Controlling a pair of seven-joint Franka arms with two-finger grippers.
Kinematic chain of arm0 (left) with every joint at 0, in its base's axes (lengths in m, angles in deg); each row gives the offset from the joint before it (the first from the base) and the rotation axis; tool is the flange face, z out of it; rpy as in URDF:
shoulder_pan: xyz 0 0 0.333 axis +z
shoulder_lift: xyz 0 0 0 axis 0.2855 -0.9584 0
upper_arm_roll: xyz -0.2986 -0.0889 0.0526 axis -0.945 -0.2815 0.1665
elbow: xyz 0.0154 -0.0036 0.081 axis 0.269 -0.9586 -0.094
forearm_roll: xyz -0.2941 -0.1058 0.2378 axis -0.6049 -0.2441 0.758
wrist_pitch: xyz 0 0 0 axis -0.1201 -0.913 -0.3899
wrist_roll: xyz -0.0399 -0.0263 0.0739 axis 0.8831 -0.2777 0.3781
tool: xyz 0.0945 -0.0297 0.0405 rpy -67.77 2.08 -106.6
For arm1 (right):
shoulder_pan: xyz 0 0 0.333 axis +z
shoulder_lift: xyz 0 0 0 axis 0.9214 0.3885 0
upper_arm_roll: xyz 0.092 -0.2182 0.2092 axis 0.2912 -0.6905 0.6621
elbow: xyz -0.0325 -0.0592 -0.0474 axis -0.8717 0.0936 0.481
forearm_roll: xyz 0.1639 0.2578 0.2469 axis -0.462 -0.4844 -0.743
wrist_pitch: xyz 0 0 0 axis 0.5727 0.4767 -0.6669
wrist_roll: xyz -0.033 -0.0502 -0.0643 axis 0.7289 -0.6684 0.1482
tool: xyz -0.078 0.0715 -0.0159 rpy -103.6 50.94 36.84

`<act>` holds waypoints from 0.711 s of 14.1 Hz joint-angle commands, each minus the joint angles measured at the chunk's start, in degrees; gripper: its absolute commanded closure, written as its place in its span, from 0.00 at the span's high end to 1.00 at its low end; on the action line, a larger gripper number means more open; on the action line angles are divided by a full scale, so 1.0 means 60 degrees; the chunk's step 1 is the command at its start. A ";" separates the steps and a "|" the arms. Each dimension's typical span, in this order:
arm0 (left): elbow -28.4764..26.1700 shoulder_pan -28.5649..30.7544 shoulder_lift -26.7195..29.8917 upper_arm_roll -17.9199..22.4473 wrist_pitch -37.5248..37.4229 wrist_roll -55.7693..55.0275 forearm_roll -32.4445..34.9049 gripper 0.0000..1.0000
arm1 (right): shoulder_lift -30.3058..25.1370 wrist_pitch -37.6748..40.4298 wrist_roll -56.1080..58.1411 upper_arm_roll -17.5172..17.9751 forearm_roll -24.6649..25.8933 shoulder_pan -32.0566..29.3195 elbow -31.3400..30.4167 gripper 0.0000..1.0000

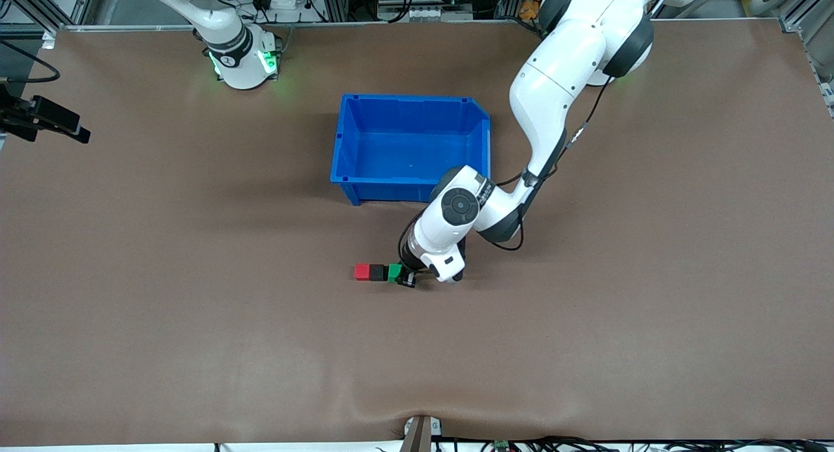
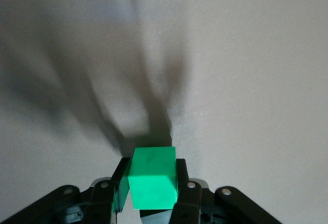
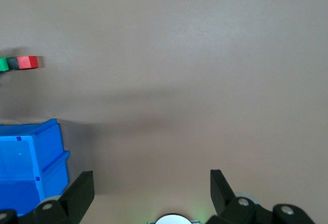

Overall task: Attach green and red cubes to black cube
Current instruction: 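Lower the green cube against the black cube and adjust with the left gripper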

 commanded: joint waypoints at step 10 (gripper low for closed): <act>0.0293 -0.0206 0.0061 0.0202 -0.0197 -0.0675 -0.0200 0.00 | 0.0031 0.0153 -0.0157 0.0057 0.0023 -0.0023 0.0198 1.00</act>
